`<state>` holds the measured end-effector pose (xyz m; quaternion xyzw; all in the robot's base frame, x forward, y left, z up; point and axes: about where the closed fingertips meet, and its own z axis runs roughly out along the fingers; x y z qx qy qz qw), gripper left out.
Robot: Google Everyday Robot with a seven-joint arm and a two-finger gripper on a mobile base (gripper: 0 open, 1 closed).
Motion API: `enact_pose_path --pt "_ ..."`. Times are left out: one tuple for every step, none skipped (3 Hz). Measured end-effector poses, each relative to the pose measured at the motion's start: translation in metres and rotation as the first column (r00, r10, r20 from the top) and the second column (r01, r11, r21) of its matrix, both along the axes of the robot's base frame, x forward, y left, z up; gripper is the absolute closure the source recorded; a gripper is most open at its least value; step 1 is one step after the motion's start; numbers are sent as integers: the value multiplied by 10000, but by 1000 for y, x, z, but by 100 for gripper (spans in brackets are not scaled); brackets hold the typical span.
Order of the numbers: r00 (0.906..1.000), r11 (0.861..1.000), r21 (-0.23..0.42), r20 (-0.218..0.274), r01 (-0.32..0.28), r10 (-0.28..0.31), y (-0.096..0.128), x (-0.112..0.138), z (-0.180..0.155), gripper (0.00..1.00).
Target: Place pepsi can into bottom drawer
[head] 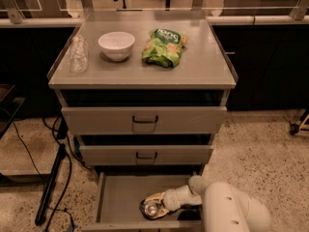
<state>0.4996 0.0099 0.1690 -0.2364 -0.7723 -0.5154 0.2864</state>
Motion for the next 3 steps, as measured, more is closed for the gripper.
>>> enact_pose_path --pt "10000 10000 0 -1 -1 1 0 0 0 11" --pt "10000 10000 2 -2 -2 2 0 0 0 0" --pt "10000 10000 2 -3 -3 3 0 0 0 0"
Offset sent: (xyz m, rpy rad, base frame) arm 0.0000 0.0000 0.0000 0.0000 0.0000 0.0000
